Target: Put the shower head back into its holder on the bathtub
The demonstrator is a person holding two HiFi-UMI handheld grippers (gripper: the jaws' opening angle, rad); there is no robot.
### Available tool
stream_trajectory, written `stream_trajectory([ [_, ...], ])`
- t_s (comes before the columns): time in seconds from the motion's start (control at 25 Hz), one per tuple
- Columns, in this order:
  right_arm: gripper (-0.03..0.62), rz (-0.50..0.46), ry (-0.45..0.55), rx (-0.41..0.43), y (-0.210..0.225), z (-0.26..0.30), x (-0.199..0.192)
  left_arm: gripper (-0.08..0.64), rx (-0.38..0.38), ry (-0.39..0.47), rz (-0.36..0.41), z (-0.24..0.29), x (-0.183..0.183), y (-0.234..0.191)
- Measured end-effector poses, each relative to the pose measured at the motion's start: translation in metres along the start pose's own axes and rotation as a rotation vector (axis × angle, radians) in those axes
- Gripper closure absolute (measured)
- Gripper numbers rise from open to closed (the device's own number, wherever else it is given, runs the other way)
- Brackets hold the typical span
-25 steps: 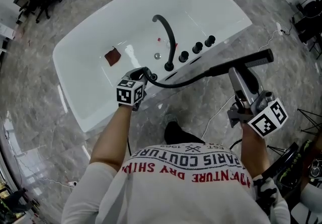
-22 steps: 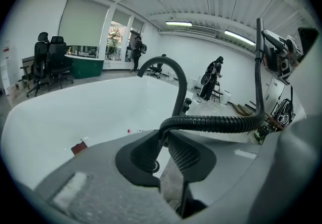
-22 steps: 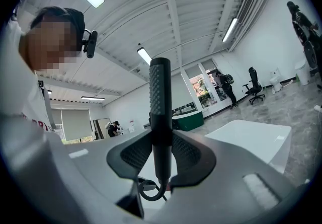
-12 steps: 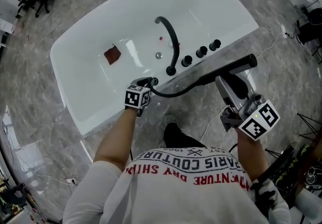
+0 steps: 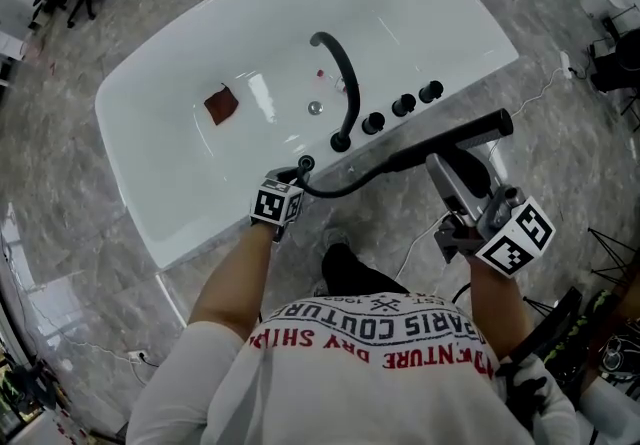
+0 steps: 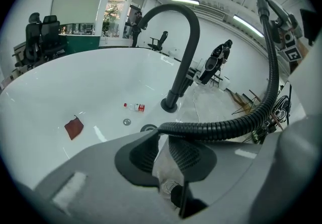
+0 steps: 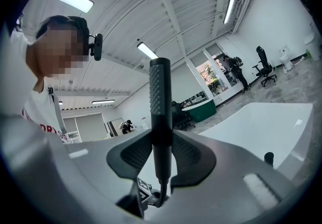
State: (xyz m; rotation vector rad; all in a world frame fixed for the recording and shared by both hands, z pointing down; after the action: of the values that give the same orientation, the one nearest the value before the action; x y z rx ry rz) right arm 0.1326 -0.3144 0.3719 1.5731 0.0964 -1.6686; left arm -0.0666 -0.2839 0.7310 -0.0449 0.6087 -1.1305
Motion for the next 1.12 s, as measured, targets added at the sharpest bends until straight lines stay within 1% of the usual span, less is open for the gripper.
stream_trajectory([
  [0.16,0.471,0.006,0.003,0.019,-0.001,0.003,0.002,0.490,0.002,0.003,-0.018,0.003,-0.005,0.003],
  [0.32,0.471,0.028,0.017,0.052,-0.006,0.007,0.004,0.459,-0.027,-0.001,-0.015,0.002,-0.013,0.007],
  [0.48,0.472,0.004,-0.019,0.050,-0.005,0.021,-0.004,0.439,-0.037,0.012,-0.015,-0.003,-0.013,0.008],
  [0.56,0.472,0.012,-0.038,0.065,-0.004,0.033,-0.013,0.439,-0.045,0.036,-0.010,-0.011,-0.008,0.012],
  [0.68,0.472,0.010,-0.066,0.079,-0.010,0.051,-0.023,0.439,-0.065,0.101,0.006,-0.034,0.004,0.023],
  [0.76,0.472,-0.004,-0.077,0.082,-0.014,0.061,-0.026,0.450,-0.070,0.164,0.028,-0.056,0.015,0.031],
  [0.84,0.472,-0.022,-0.087,0.081,-0.019,0.069,-0.030,0.545,-0.062,0.234,0.056,-0.082,0.024,0.039],
  [0.88,0.471,-0.032,-0.093,0.081,-0.022,0.073,-0.034,0.555,-0.064,0.268,0.061,-0.095,0.026,0.043],
  [1.0,0.472,-0.100,-0.124,0.074,-0.030,0.087,-0.045,0.557,-0.099,0.359,0.060,-0.135,0.034,0.056],
  [1.12,0.471,-0.178,-0.156,0.067,-0.039,0.100,-0.060,0.557,-0.125,0.415,0.091,-0.173,0.038,0.070],
])
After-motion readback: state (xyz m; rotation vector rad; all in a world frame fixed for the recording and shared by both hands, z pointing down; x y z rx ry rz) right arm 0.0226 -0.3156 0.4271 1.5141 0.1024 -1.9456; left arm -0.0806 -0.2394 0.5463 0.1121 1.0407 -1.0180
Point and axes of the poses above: the fingertips, and each gripper's own axes: z forward along the fingers, y to its right, x out of its top, the point moved 1 cm from there along -z, backward along the fingers, and after that the axes turned 9 degrees about -y, right-handed, at the moved point
